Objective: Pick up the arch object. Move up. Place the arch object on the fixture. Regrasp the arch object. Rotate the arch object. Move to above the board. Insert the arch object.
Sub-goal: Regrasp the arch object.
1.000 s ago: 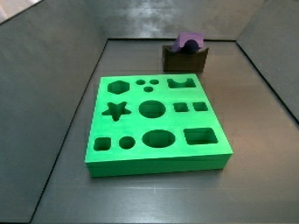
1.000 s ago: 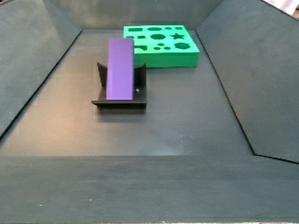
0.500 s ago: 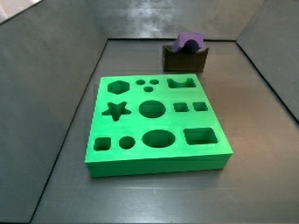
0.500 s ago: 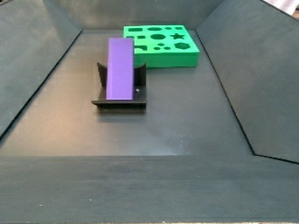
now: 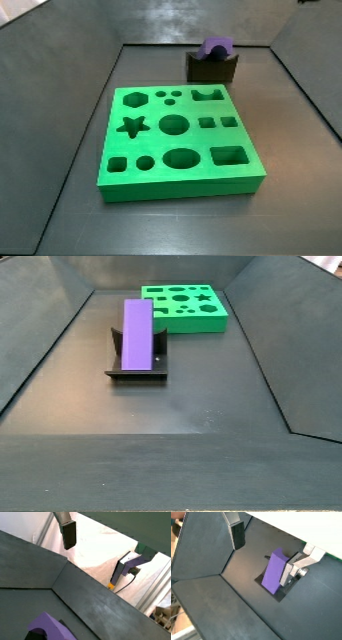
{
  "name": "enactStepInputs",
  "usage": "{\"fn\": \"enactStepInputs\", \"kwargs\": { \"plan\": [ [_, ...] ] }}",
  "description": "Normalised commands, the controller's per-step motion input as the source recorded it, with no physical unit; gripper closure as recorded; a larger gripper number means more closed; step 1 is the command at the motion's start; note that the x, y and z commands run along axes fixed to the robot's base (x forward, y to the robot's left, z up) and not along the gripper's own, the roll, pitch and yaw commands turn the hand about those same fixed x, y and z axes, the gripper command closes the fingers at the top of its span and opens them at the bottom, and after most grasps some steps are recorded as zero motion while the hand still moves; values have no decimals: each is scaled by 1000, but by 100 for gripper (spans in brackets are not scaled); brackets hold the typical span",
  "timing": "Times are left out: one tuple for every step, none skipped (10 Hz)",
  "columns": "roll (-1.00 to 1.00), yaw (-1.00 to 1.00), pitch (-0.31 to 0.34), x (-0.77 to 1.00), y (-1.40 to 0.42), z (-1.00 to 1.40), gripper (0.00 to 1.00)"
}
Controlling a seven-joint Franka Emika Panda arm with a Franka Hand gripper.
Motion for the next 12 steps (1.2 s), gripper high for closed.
{"fn": "enactStepInputs", "kwargs": {
  "plan": [
    [258,265,79,199,-48,-5,0],
    [195,245,38,181,-49,-8,0],
    [186,226,10,161,-57,-14,0],
    [197,86,-47,57,42,-1000,0],
    [192,51,-54,58,43,-1000,0],
    [160,36,-58,57,36,-1000,0],
    [127,23,-63,59,30,-1000,0],
    [88,13,-64,63,26,-1000,0],
    [67,4,-62,68,23,-1000,0],
    [51,-5,-57,76,21,-1000,0],
    [48,-10,-46,80,20,-1000,0],
    [47,-11,-38,88,13,-1000,0]
  ]
}}
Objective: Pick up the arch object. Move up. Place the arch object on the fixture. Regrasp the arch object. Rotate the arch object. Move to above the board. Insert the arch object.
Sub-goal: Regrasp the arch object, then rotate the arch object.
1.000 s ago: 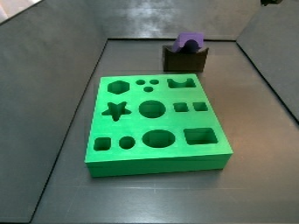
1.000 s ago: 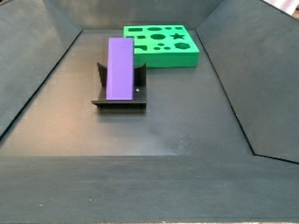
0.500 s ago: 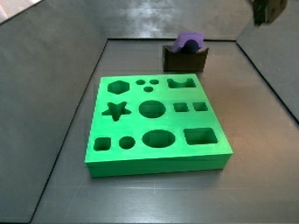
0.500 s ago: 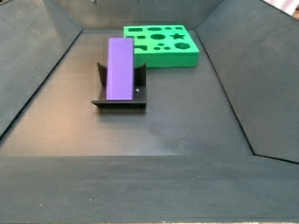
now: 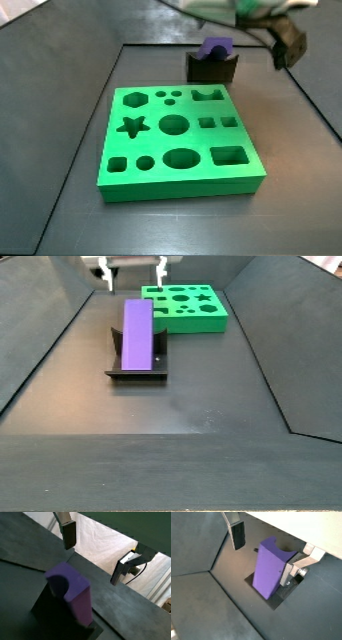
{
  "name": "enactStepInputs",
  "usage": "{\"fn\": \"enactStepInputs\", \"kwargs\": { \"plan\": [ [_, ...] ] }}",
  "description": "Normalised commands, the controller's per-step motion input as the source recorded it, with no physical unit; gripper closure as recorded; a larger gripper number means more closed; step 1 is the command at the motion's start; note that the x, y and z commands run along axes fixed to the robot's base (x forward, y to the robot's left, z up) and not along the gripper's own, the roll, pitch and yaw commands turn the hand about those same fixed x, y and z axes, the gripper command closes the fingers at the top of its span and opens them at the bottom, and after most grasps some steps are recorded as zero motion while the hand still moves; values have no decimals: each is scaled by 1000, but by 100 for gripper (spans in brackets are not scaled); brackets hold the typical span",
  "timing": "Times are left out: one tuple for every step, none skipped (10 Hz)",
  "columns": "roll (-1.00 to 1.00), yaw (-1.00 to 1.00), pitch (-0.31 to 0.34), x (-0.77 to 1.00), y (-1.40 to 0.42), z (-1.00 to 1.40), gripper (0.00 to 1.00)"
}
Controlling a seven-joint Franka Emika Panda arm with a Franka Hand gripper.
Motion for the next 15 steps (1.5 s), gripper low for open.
{"fn": "enactStepInputs", "kwargs": {
  "plan": [
    [49,-9,-26,94,9,-960,0],
    [48,-5,-7,89,4,-743,0],
    [46,2,6,87,-2,-586,0],
    [52,10,14,86,-4,-481,0],
    [56,24,31,90,-8,-236,0],
    [0,0,0,0,0,0,100],
    [0,0,0,-1000,404,947,100],
    [-9,0,-16,-1000,402,946,100],
    [-89,2,-66,-1000,368,920,100],
    [-115,-5,-87,-1000,330,886,100],
    [-132,-26,-116,-1000,285,843,100],
    [-141,-47,-129,-1000,264,807,100],
    [-145,-69,-132,-1000,241,768,100],
    [-146,-88,-130,-1000,217,727,100],
    [-140,-105,-123,-1000,198,679,100]
  ]
}}
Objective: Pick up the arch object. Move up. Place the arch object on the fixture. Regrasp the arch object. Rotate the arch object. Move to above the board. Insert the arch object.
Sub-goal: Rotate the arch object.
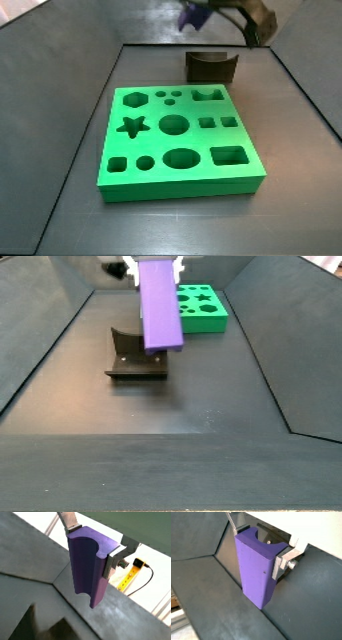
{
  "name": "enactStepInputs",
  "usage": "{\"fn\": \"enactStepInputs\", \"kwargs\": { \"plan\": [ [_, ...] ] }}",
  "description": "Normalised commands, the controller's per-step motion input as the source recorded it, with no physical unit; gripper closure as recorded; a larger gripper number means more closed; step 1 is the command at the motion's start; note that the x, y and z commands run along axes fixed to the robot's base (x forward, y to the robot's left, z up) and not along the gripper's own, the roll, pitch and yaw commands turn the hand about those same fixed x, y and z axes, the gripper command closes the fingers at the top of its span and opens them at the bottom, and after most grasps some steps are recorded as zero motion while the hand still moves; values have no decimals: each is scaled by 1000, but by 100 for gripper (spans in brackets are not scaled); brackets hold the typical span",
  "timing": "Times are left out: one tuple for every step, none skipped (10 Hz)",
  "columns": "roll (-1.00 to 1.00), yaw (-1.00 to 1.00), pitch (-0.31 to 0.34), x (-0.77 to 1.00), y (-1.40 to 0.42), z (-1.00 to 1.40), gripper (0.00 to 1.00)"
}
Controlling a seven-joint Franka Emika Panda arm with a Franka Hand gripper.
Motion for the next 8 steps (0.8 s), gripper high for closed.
{"fn": "enactStepInputs", "kwargs": {
  "plan": [
    [-144,-118,-113,-1000,176,607,100],
    [-142,-124,-101,-1000,157,545,100],
    [-141,-130,-88,-1000,141,472,100],
    [-147,-127,-72,-1000,124,362,100],
    [-137,-123,-58,-1000,114,291,100],
    [-134,-118,-38,-1000,92,226,100],
    [-137,-114,-33,-1000,89,205,100],
    [-150,-96,-24,-984,78,155,100]
  ]
}}
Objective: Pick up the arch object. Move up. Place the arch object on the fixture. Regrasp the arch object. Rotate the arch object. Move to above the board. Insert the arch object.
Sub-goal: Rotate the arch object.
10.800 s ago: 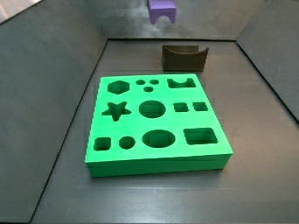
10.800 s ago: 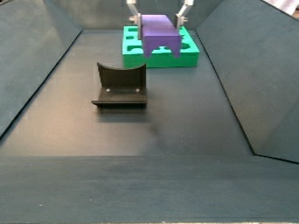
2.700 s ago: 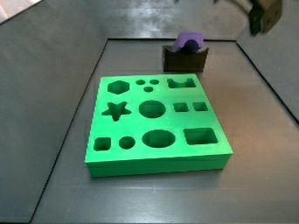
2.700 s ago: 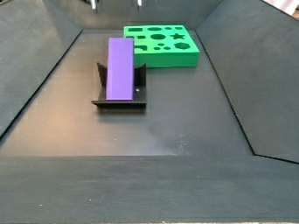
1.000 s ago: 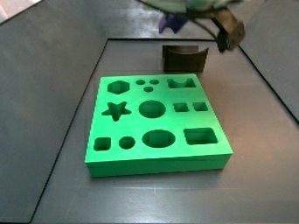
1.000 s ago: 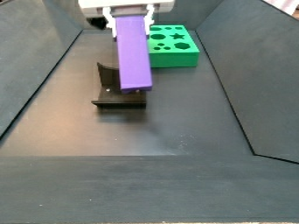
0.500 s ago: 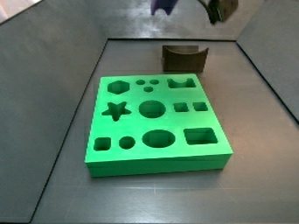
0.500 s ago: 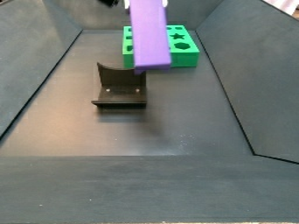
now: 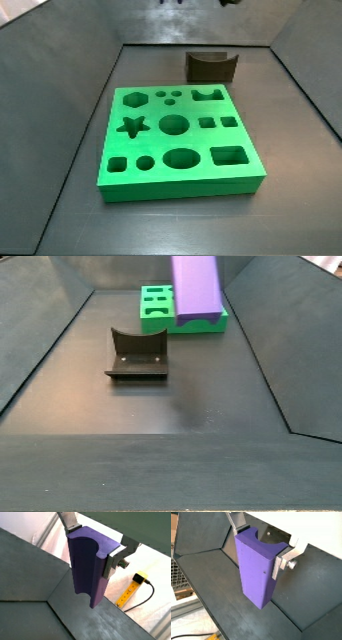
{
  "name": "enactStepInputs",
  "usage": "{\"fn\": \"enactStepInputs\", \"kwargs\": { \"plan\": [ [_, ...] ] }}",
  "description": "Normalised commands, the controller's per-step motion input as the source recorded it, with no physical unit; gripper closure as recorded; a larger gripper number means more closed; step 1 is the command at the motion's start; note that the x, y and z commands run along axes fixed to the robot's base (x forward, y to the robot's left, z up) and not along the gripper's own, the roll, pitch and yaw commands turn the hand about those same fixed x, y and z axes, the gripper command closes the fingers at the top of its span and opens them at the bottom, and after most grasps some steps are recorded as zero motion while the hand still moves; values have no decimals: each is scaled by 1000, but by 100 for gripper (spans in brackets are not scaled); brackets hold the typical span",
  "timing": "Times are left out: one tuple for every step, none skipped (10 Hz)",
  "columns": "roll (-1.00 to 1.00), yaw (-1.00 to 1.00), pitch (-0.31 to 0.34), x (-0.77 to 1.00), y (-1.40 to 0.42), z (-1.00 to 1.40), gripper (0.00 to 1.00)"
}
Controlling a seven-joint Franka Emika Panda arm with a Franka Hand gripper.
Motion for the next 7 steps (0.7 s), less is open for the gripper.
{"fn": "enactStepInputs", "kwargs": {
  "plan": [
    [-153,-91,-23,-913,69,120,100],
    [-154,-77,-26,-767,50,74,100],
    [-152,-69,-26,-620,41,60,100],
    [-155,-64,-32,-505,36,52,100],
    [-154,-61,-36,-395,35,48,100],
    [-159,-57,-44,-283,32,45,100],
    [-990,-1000,-96,0,0,0,100]
  ]
}}
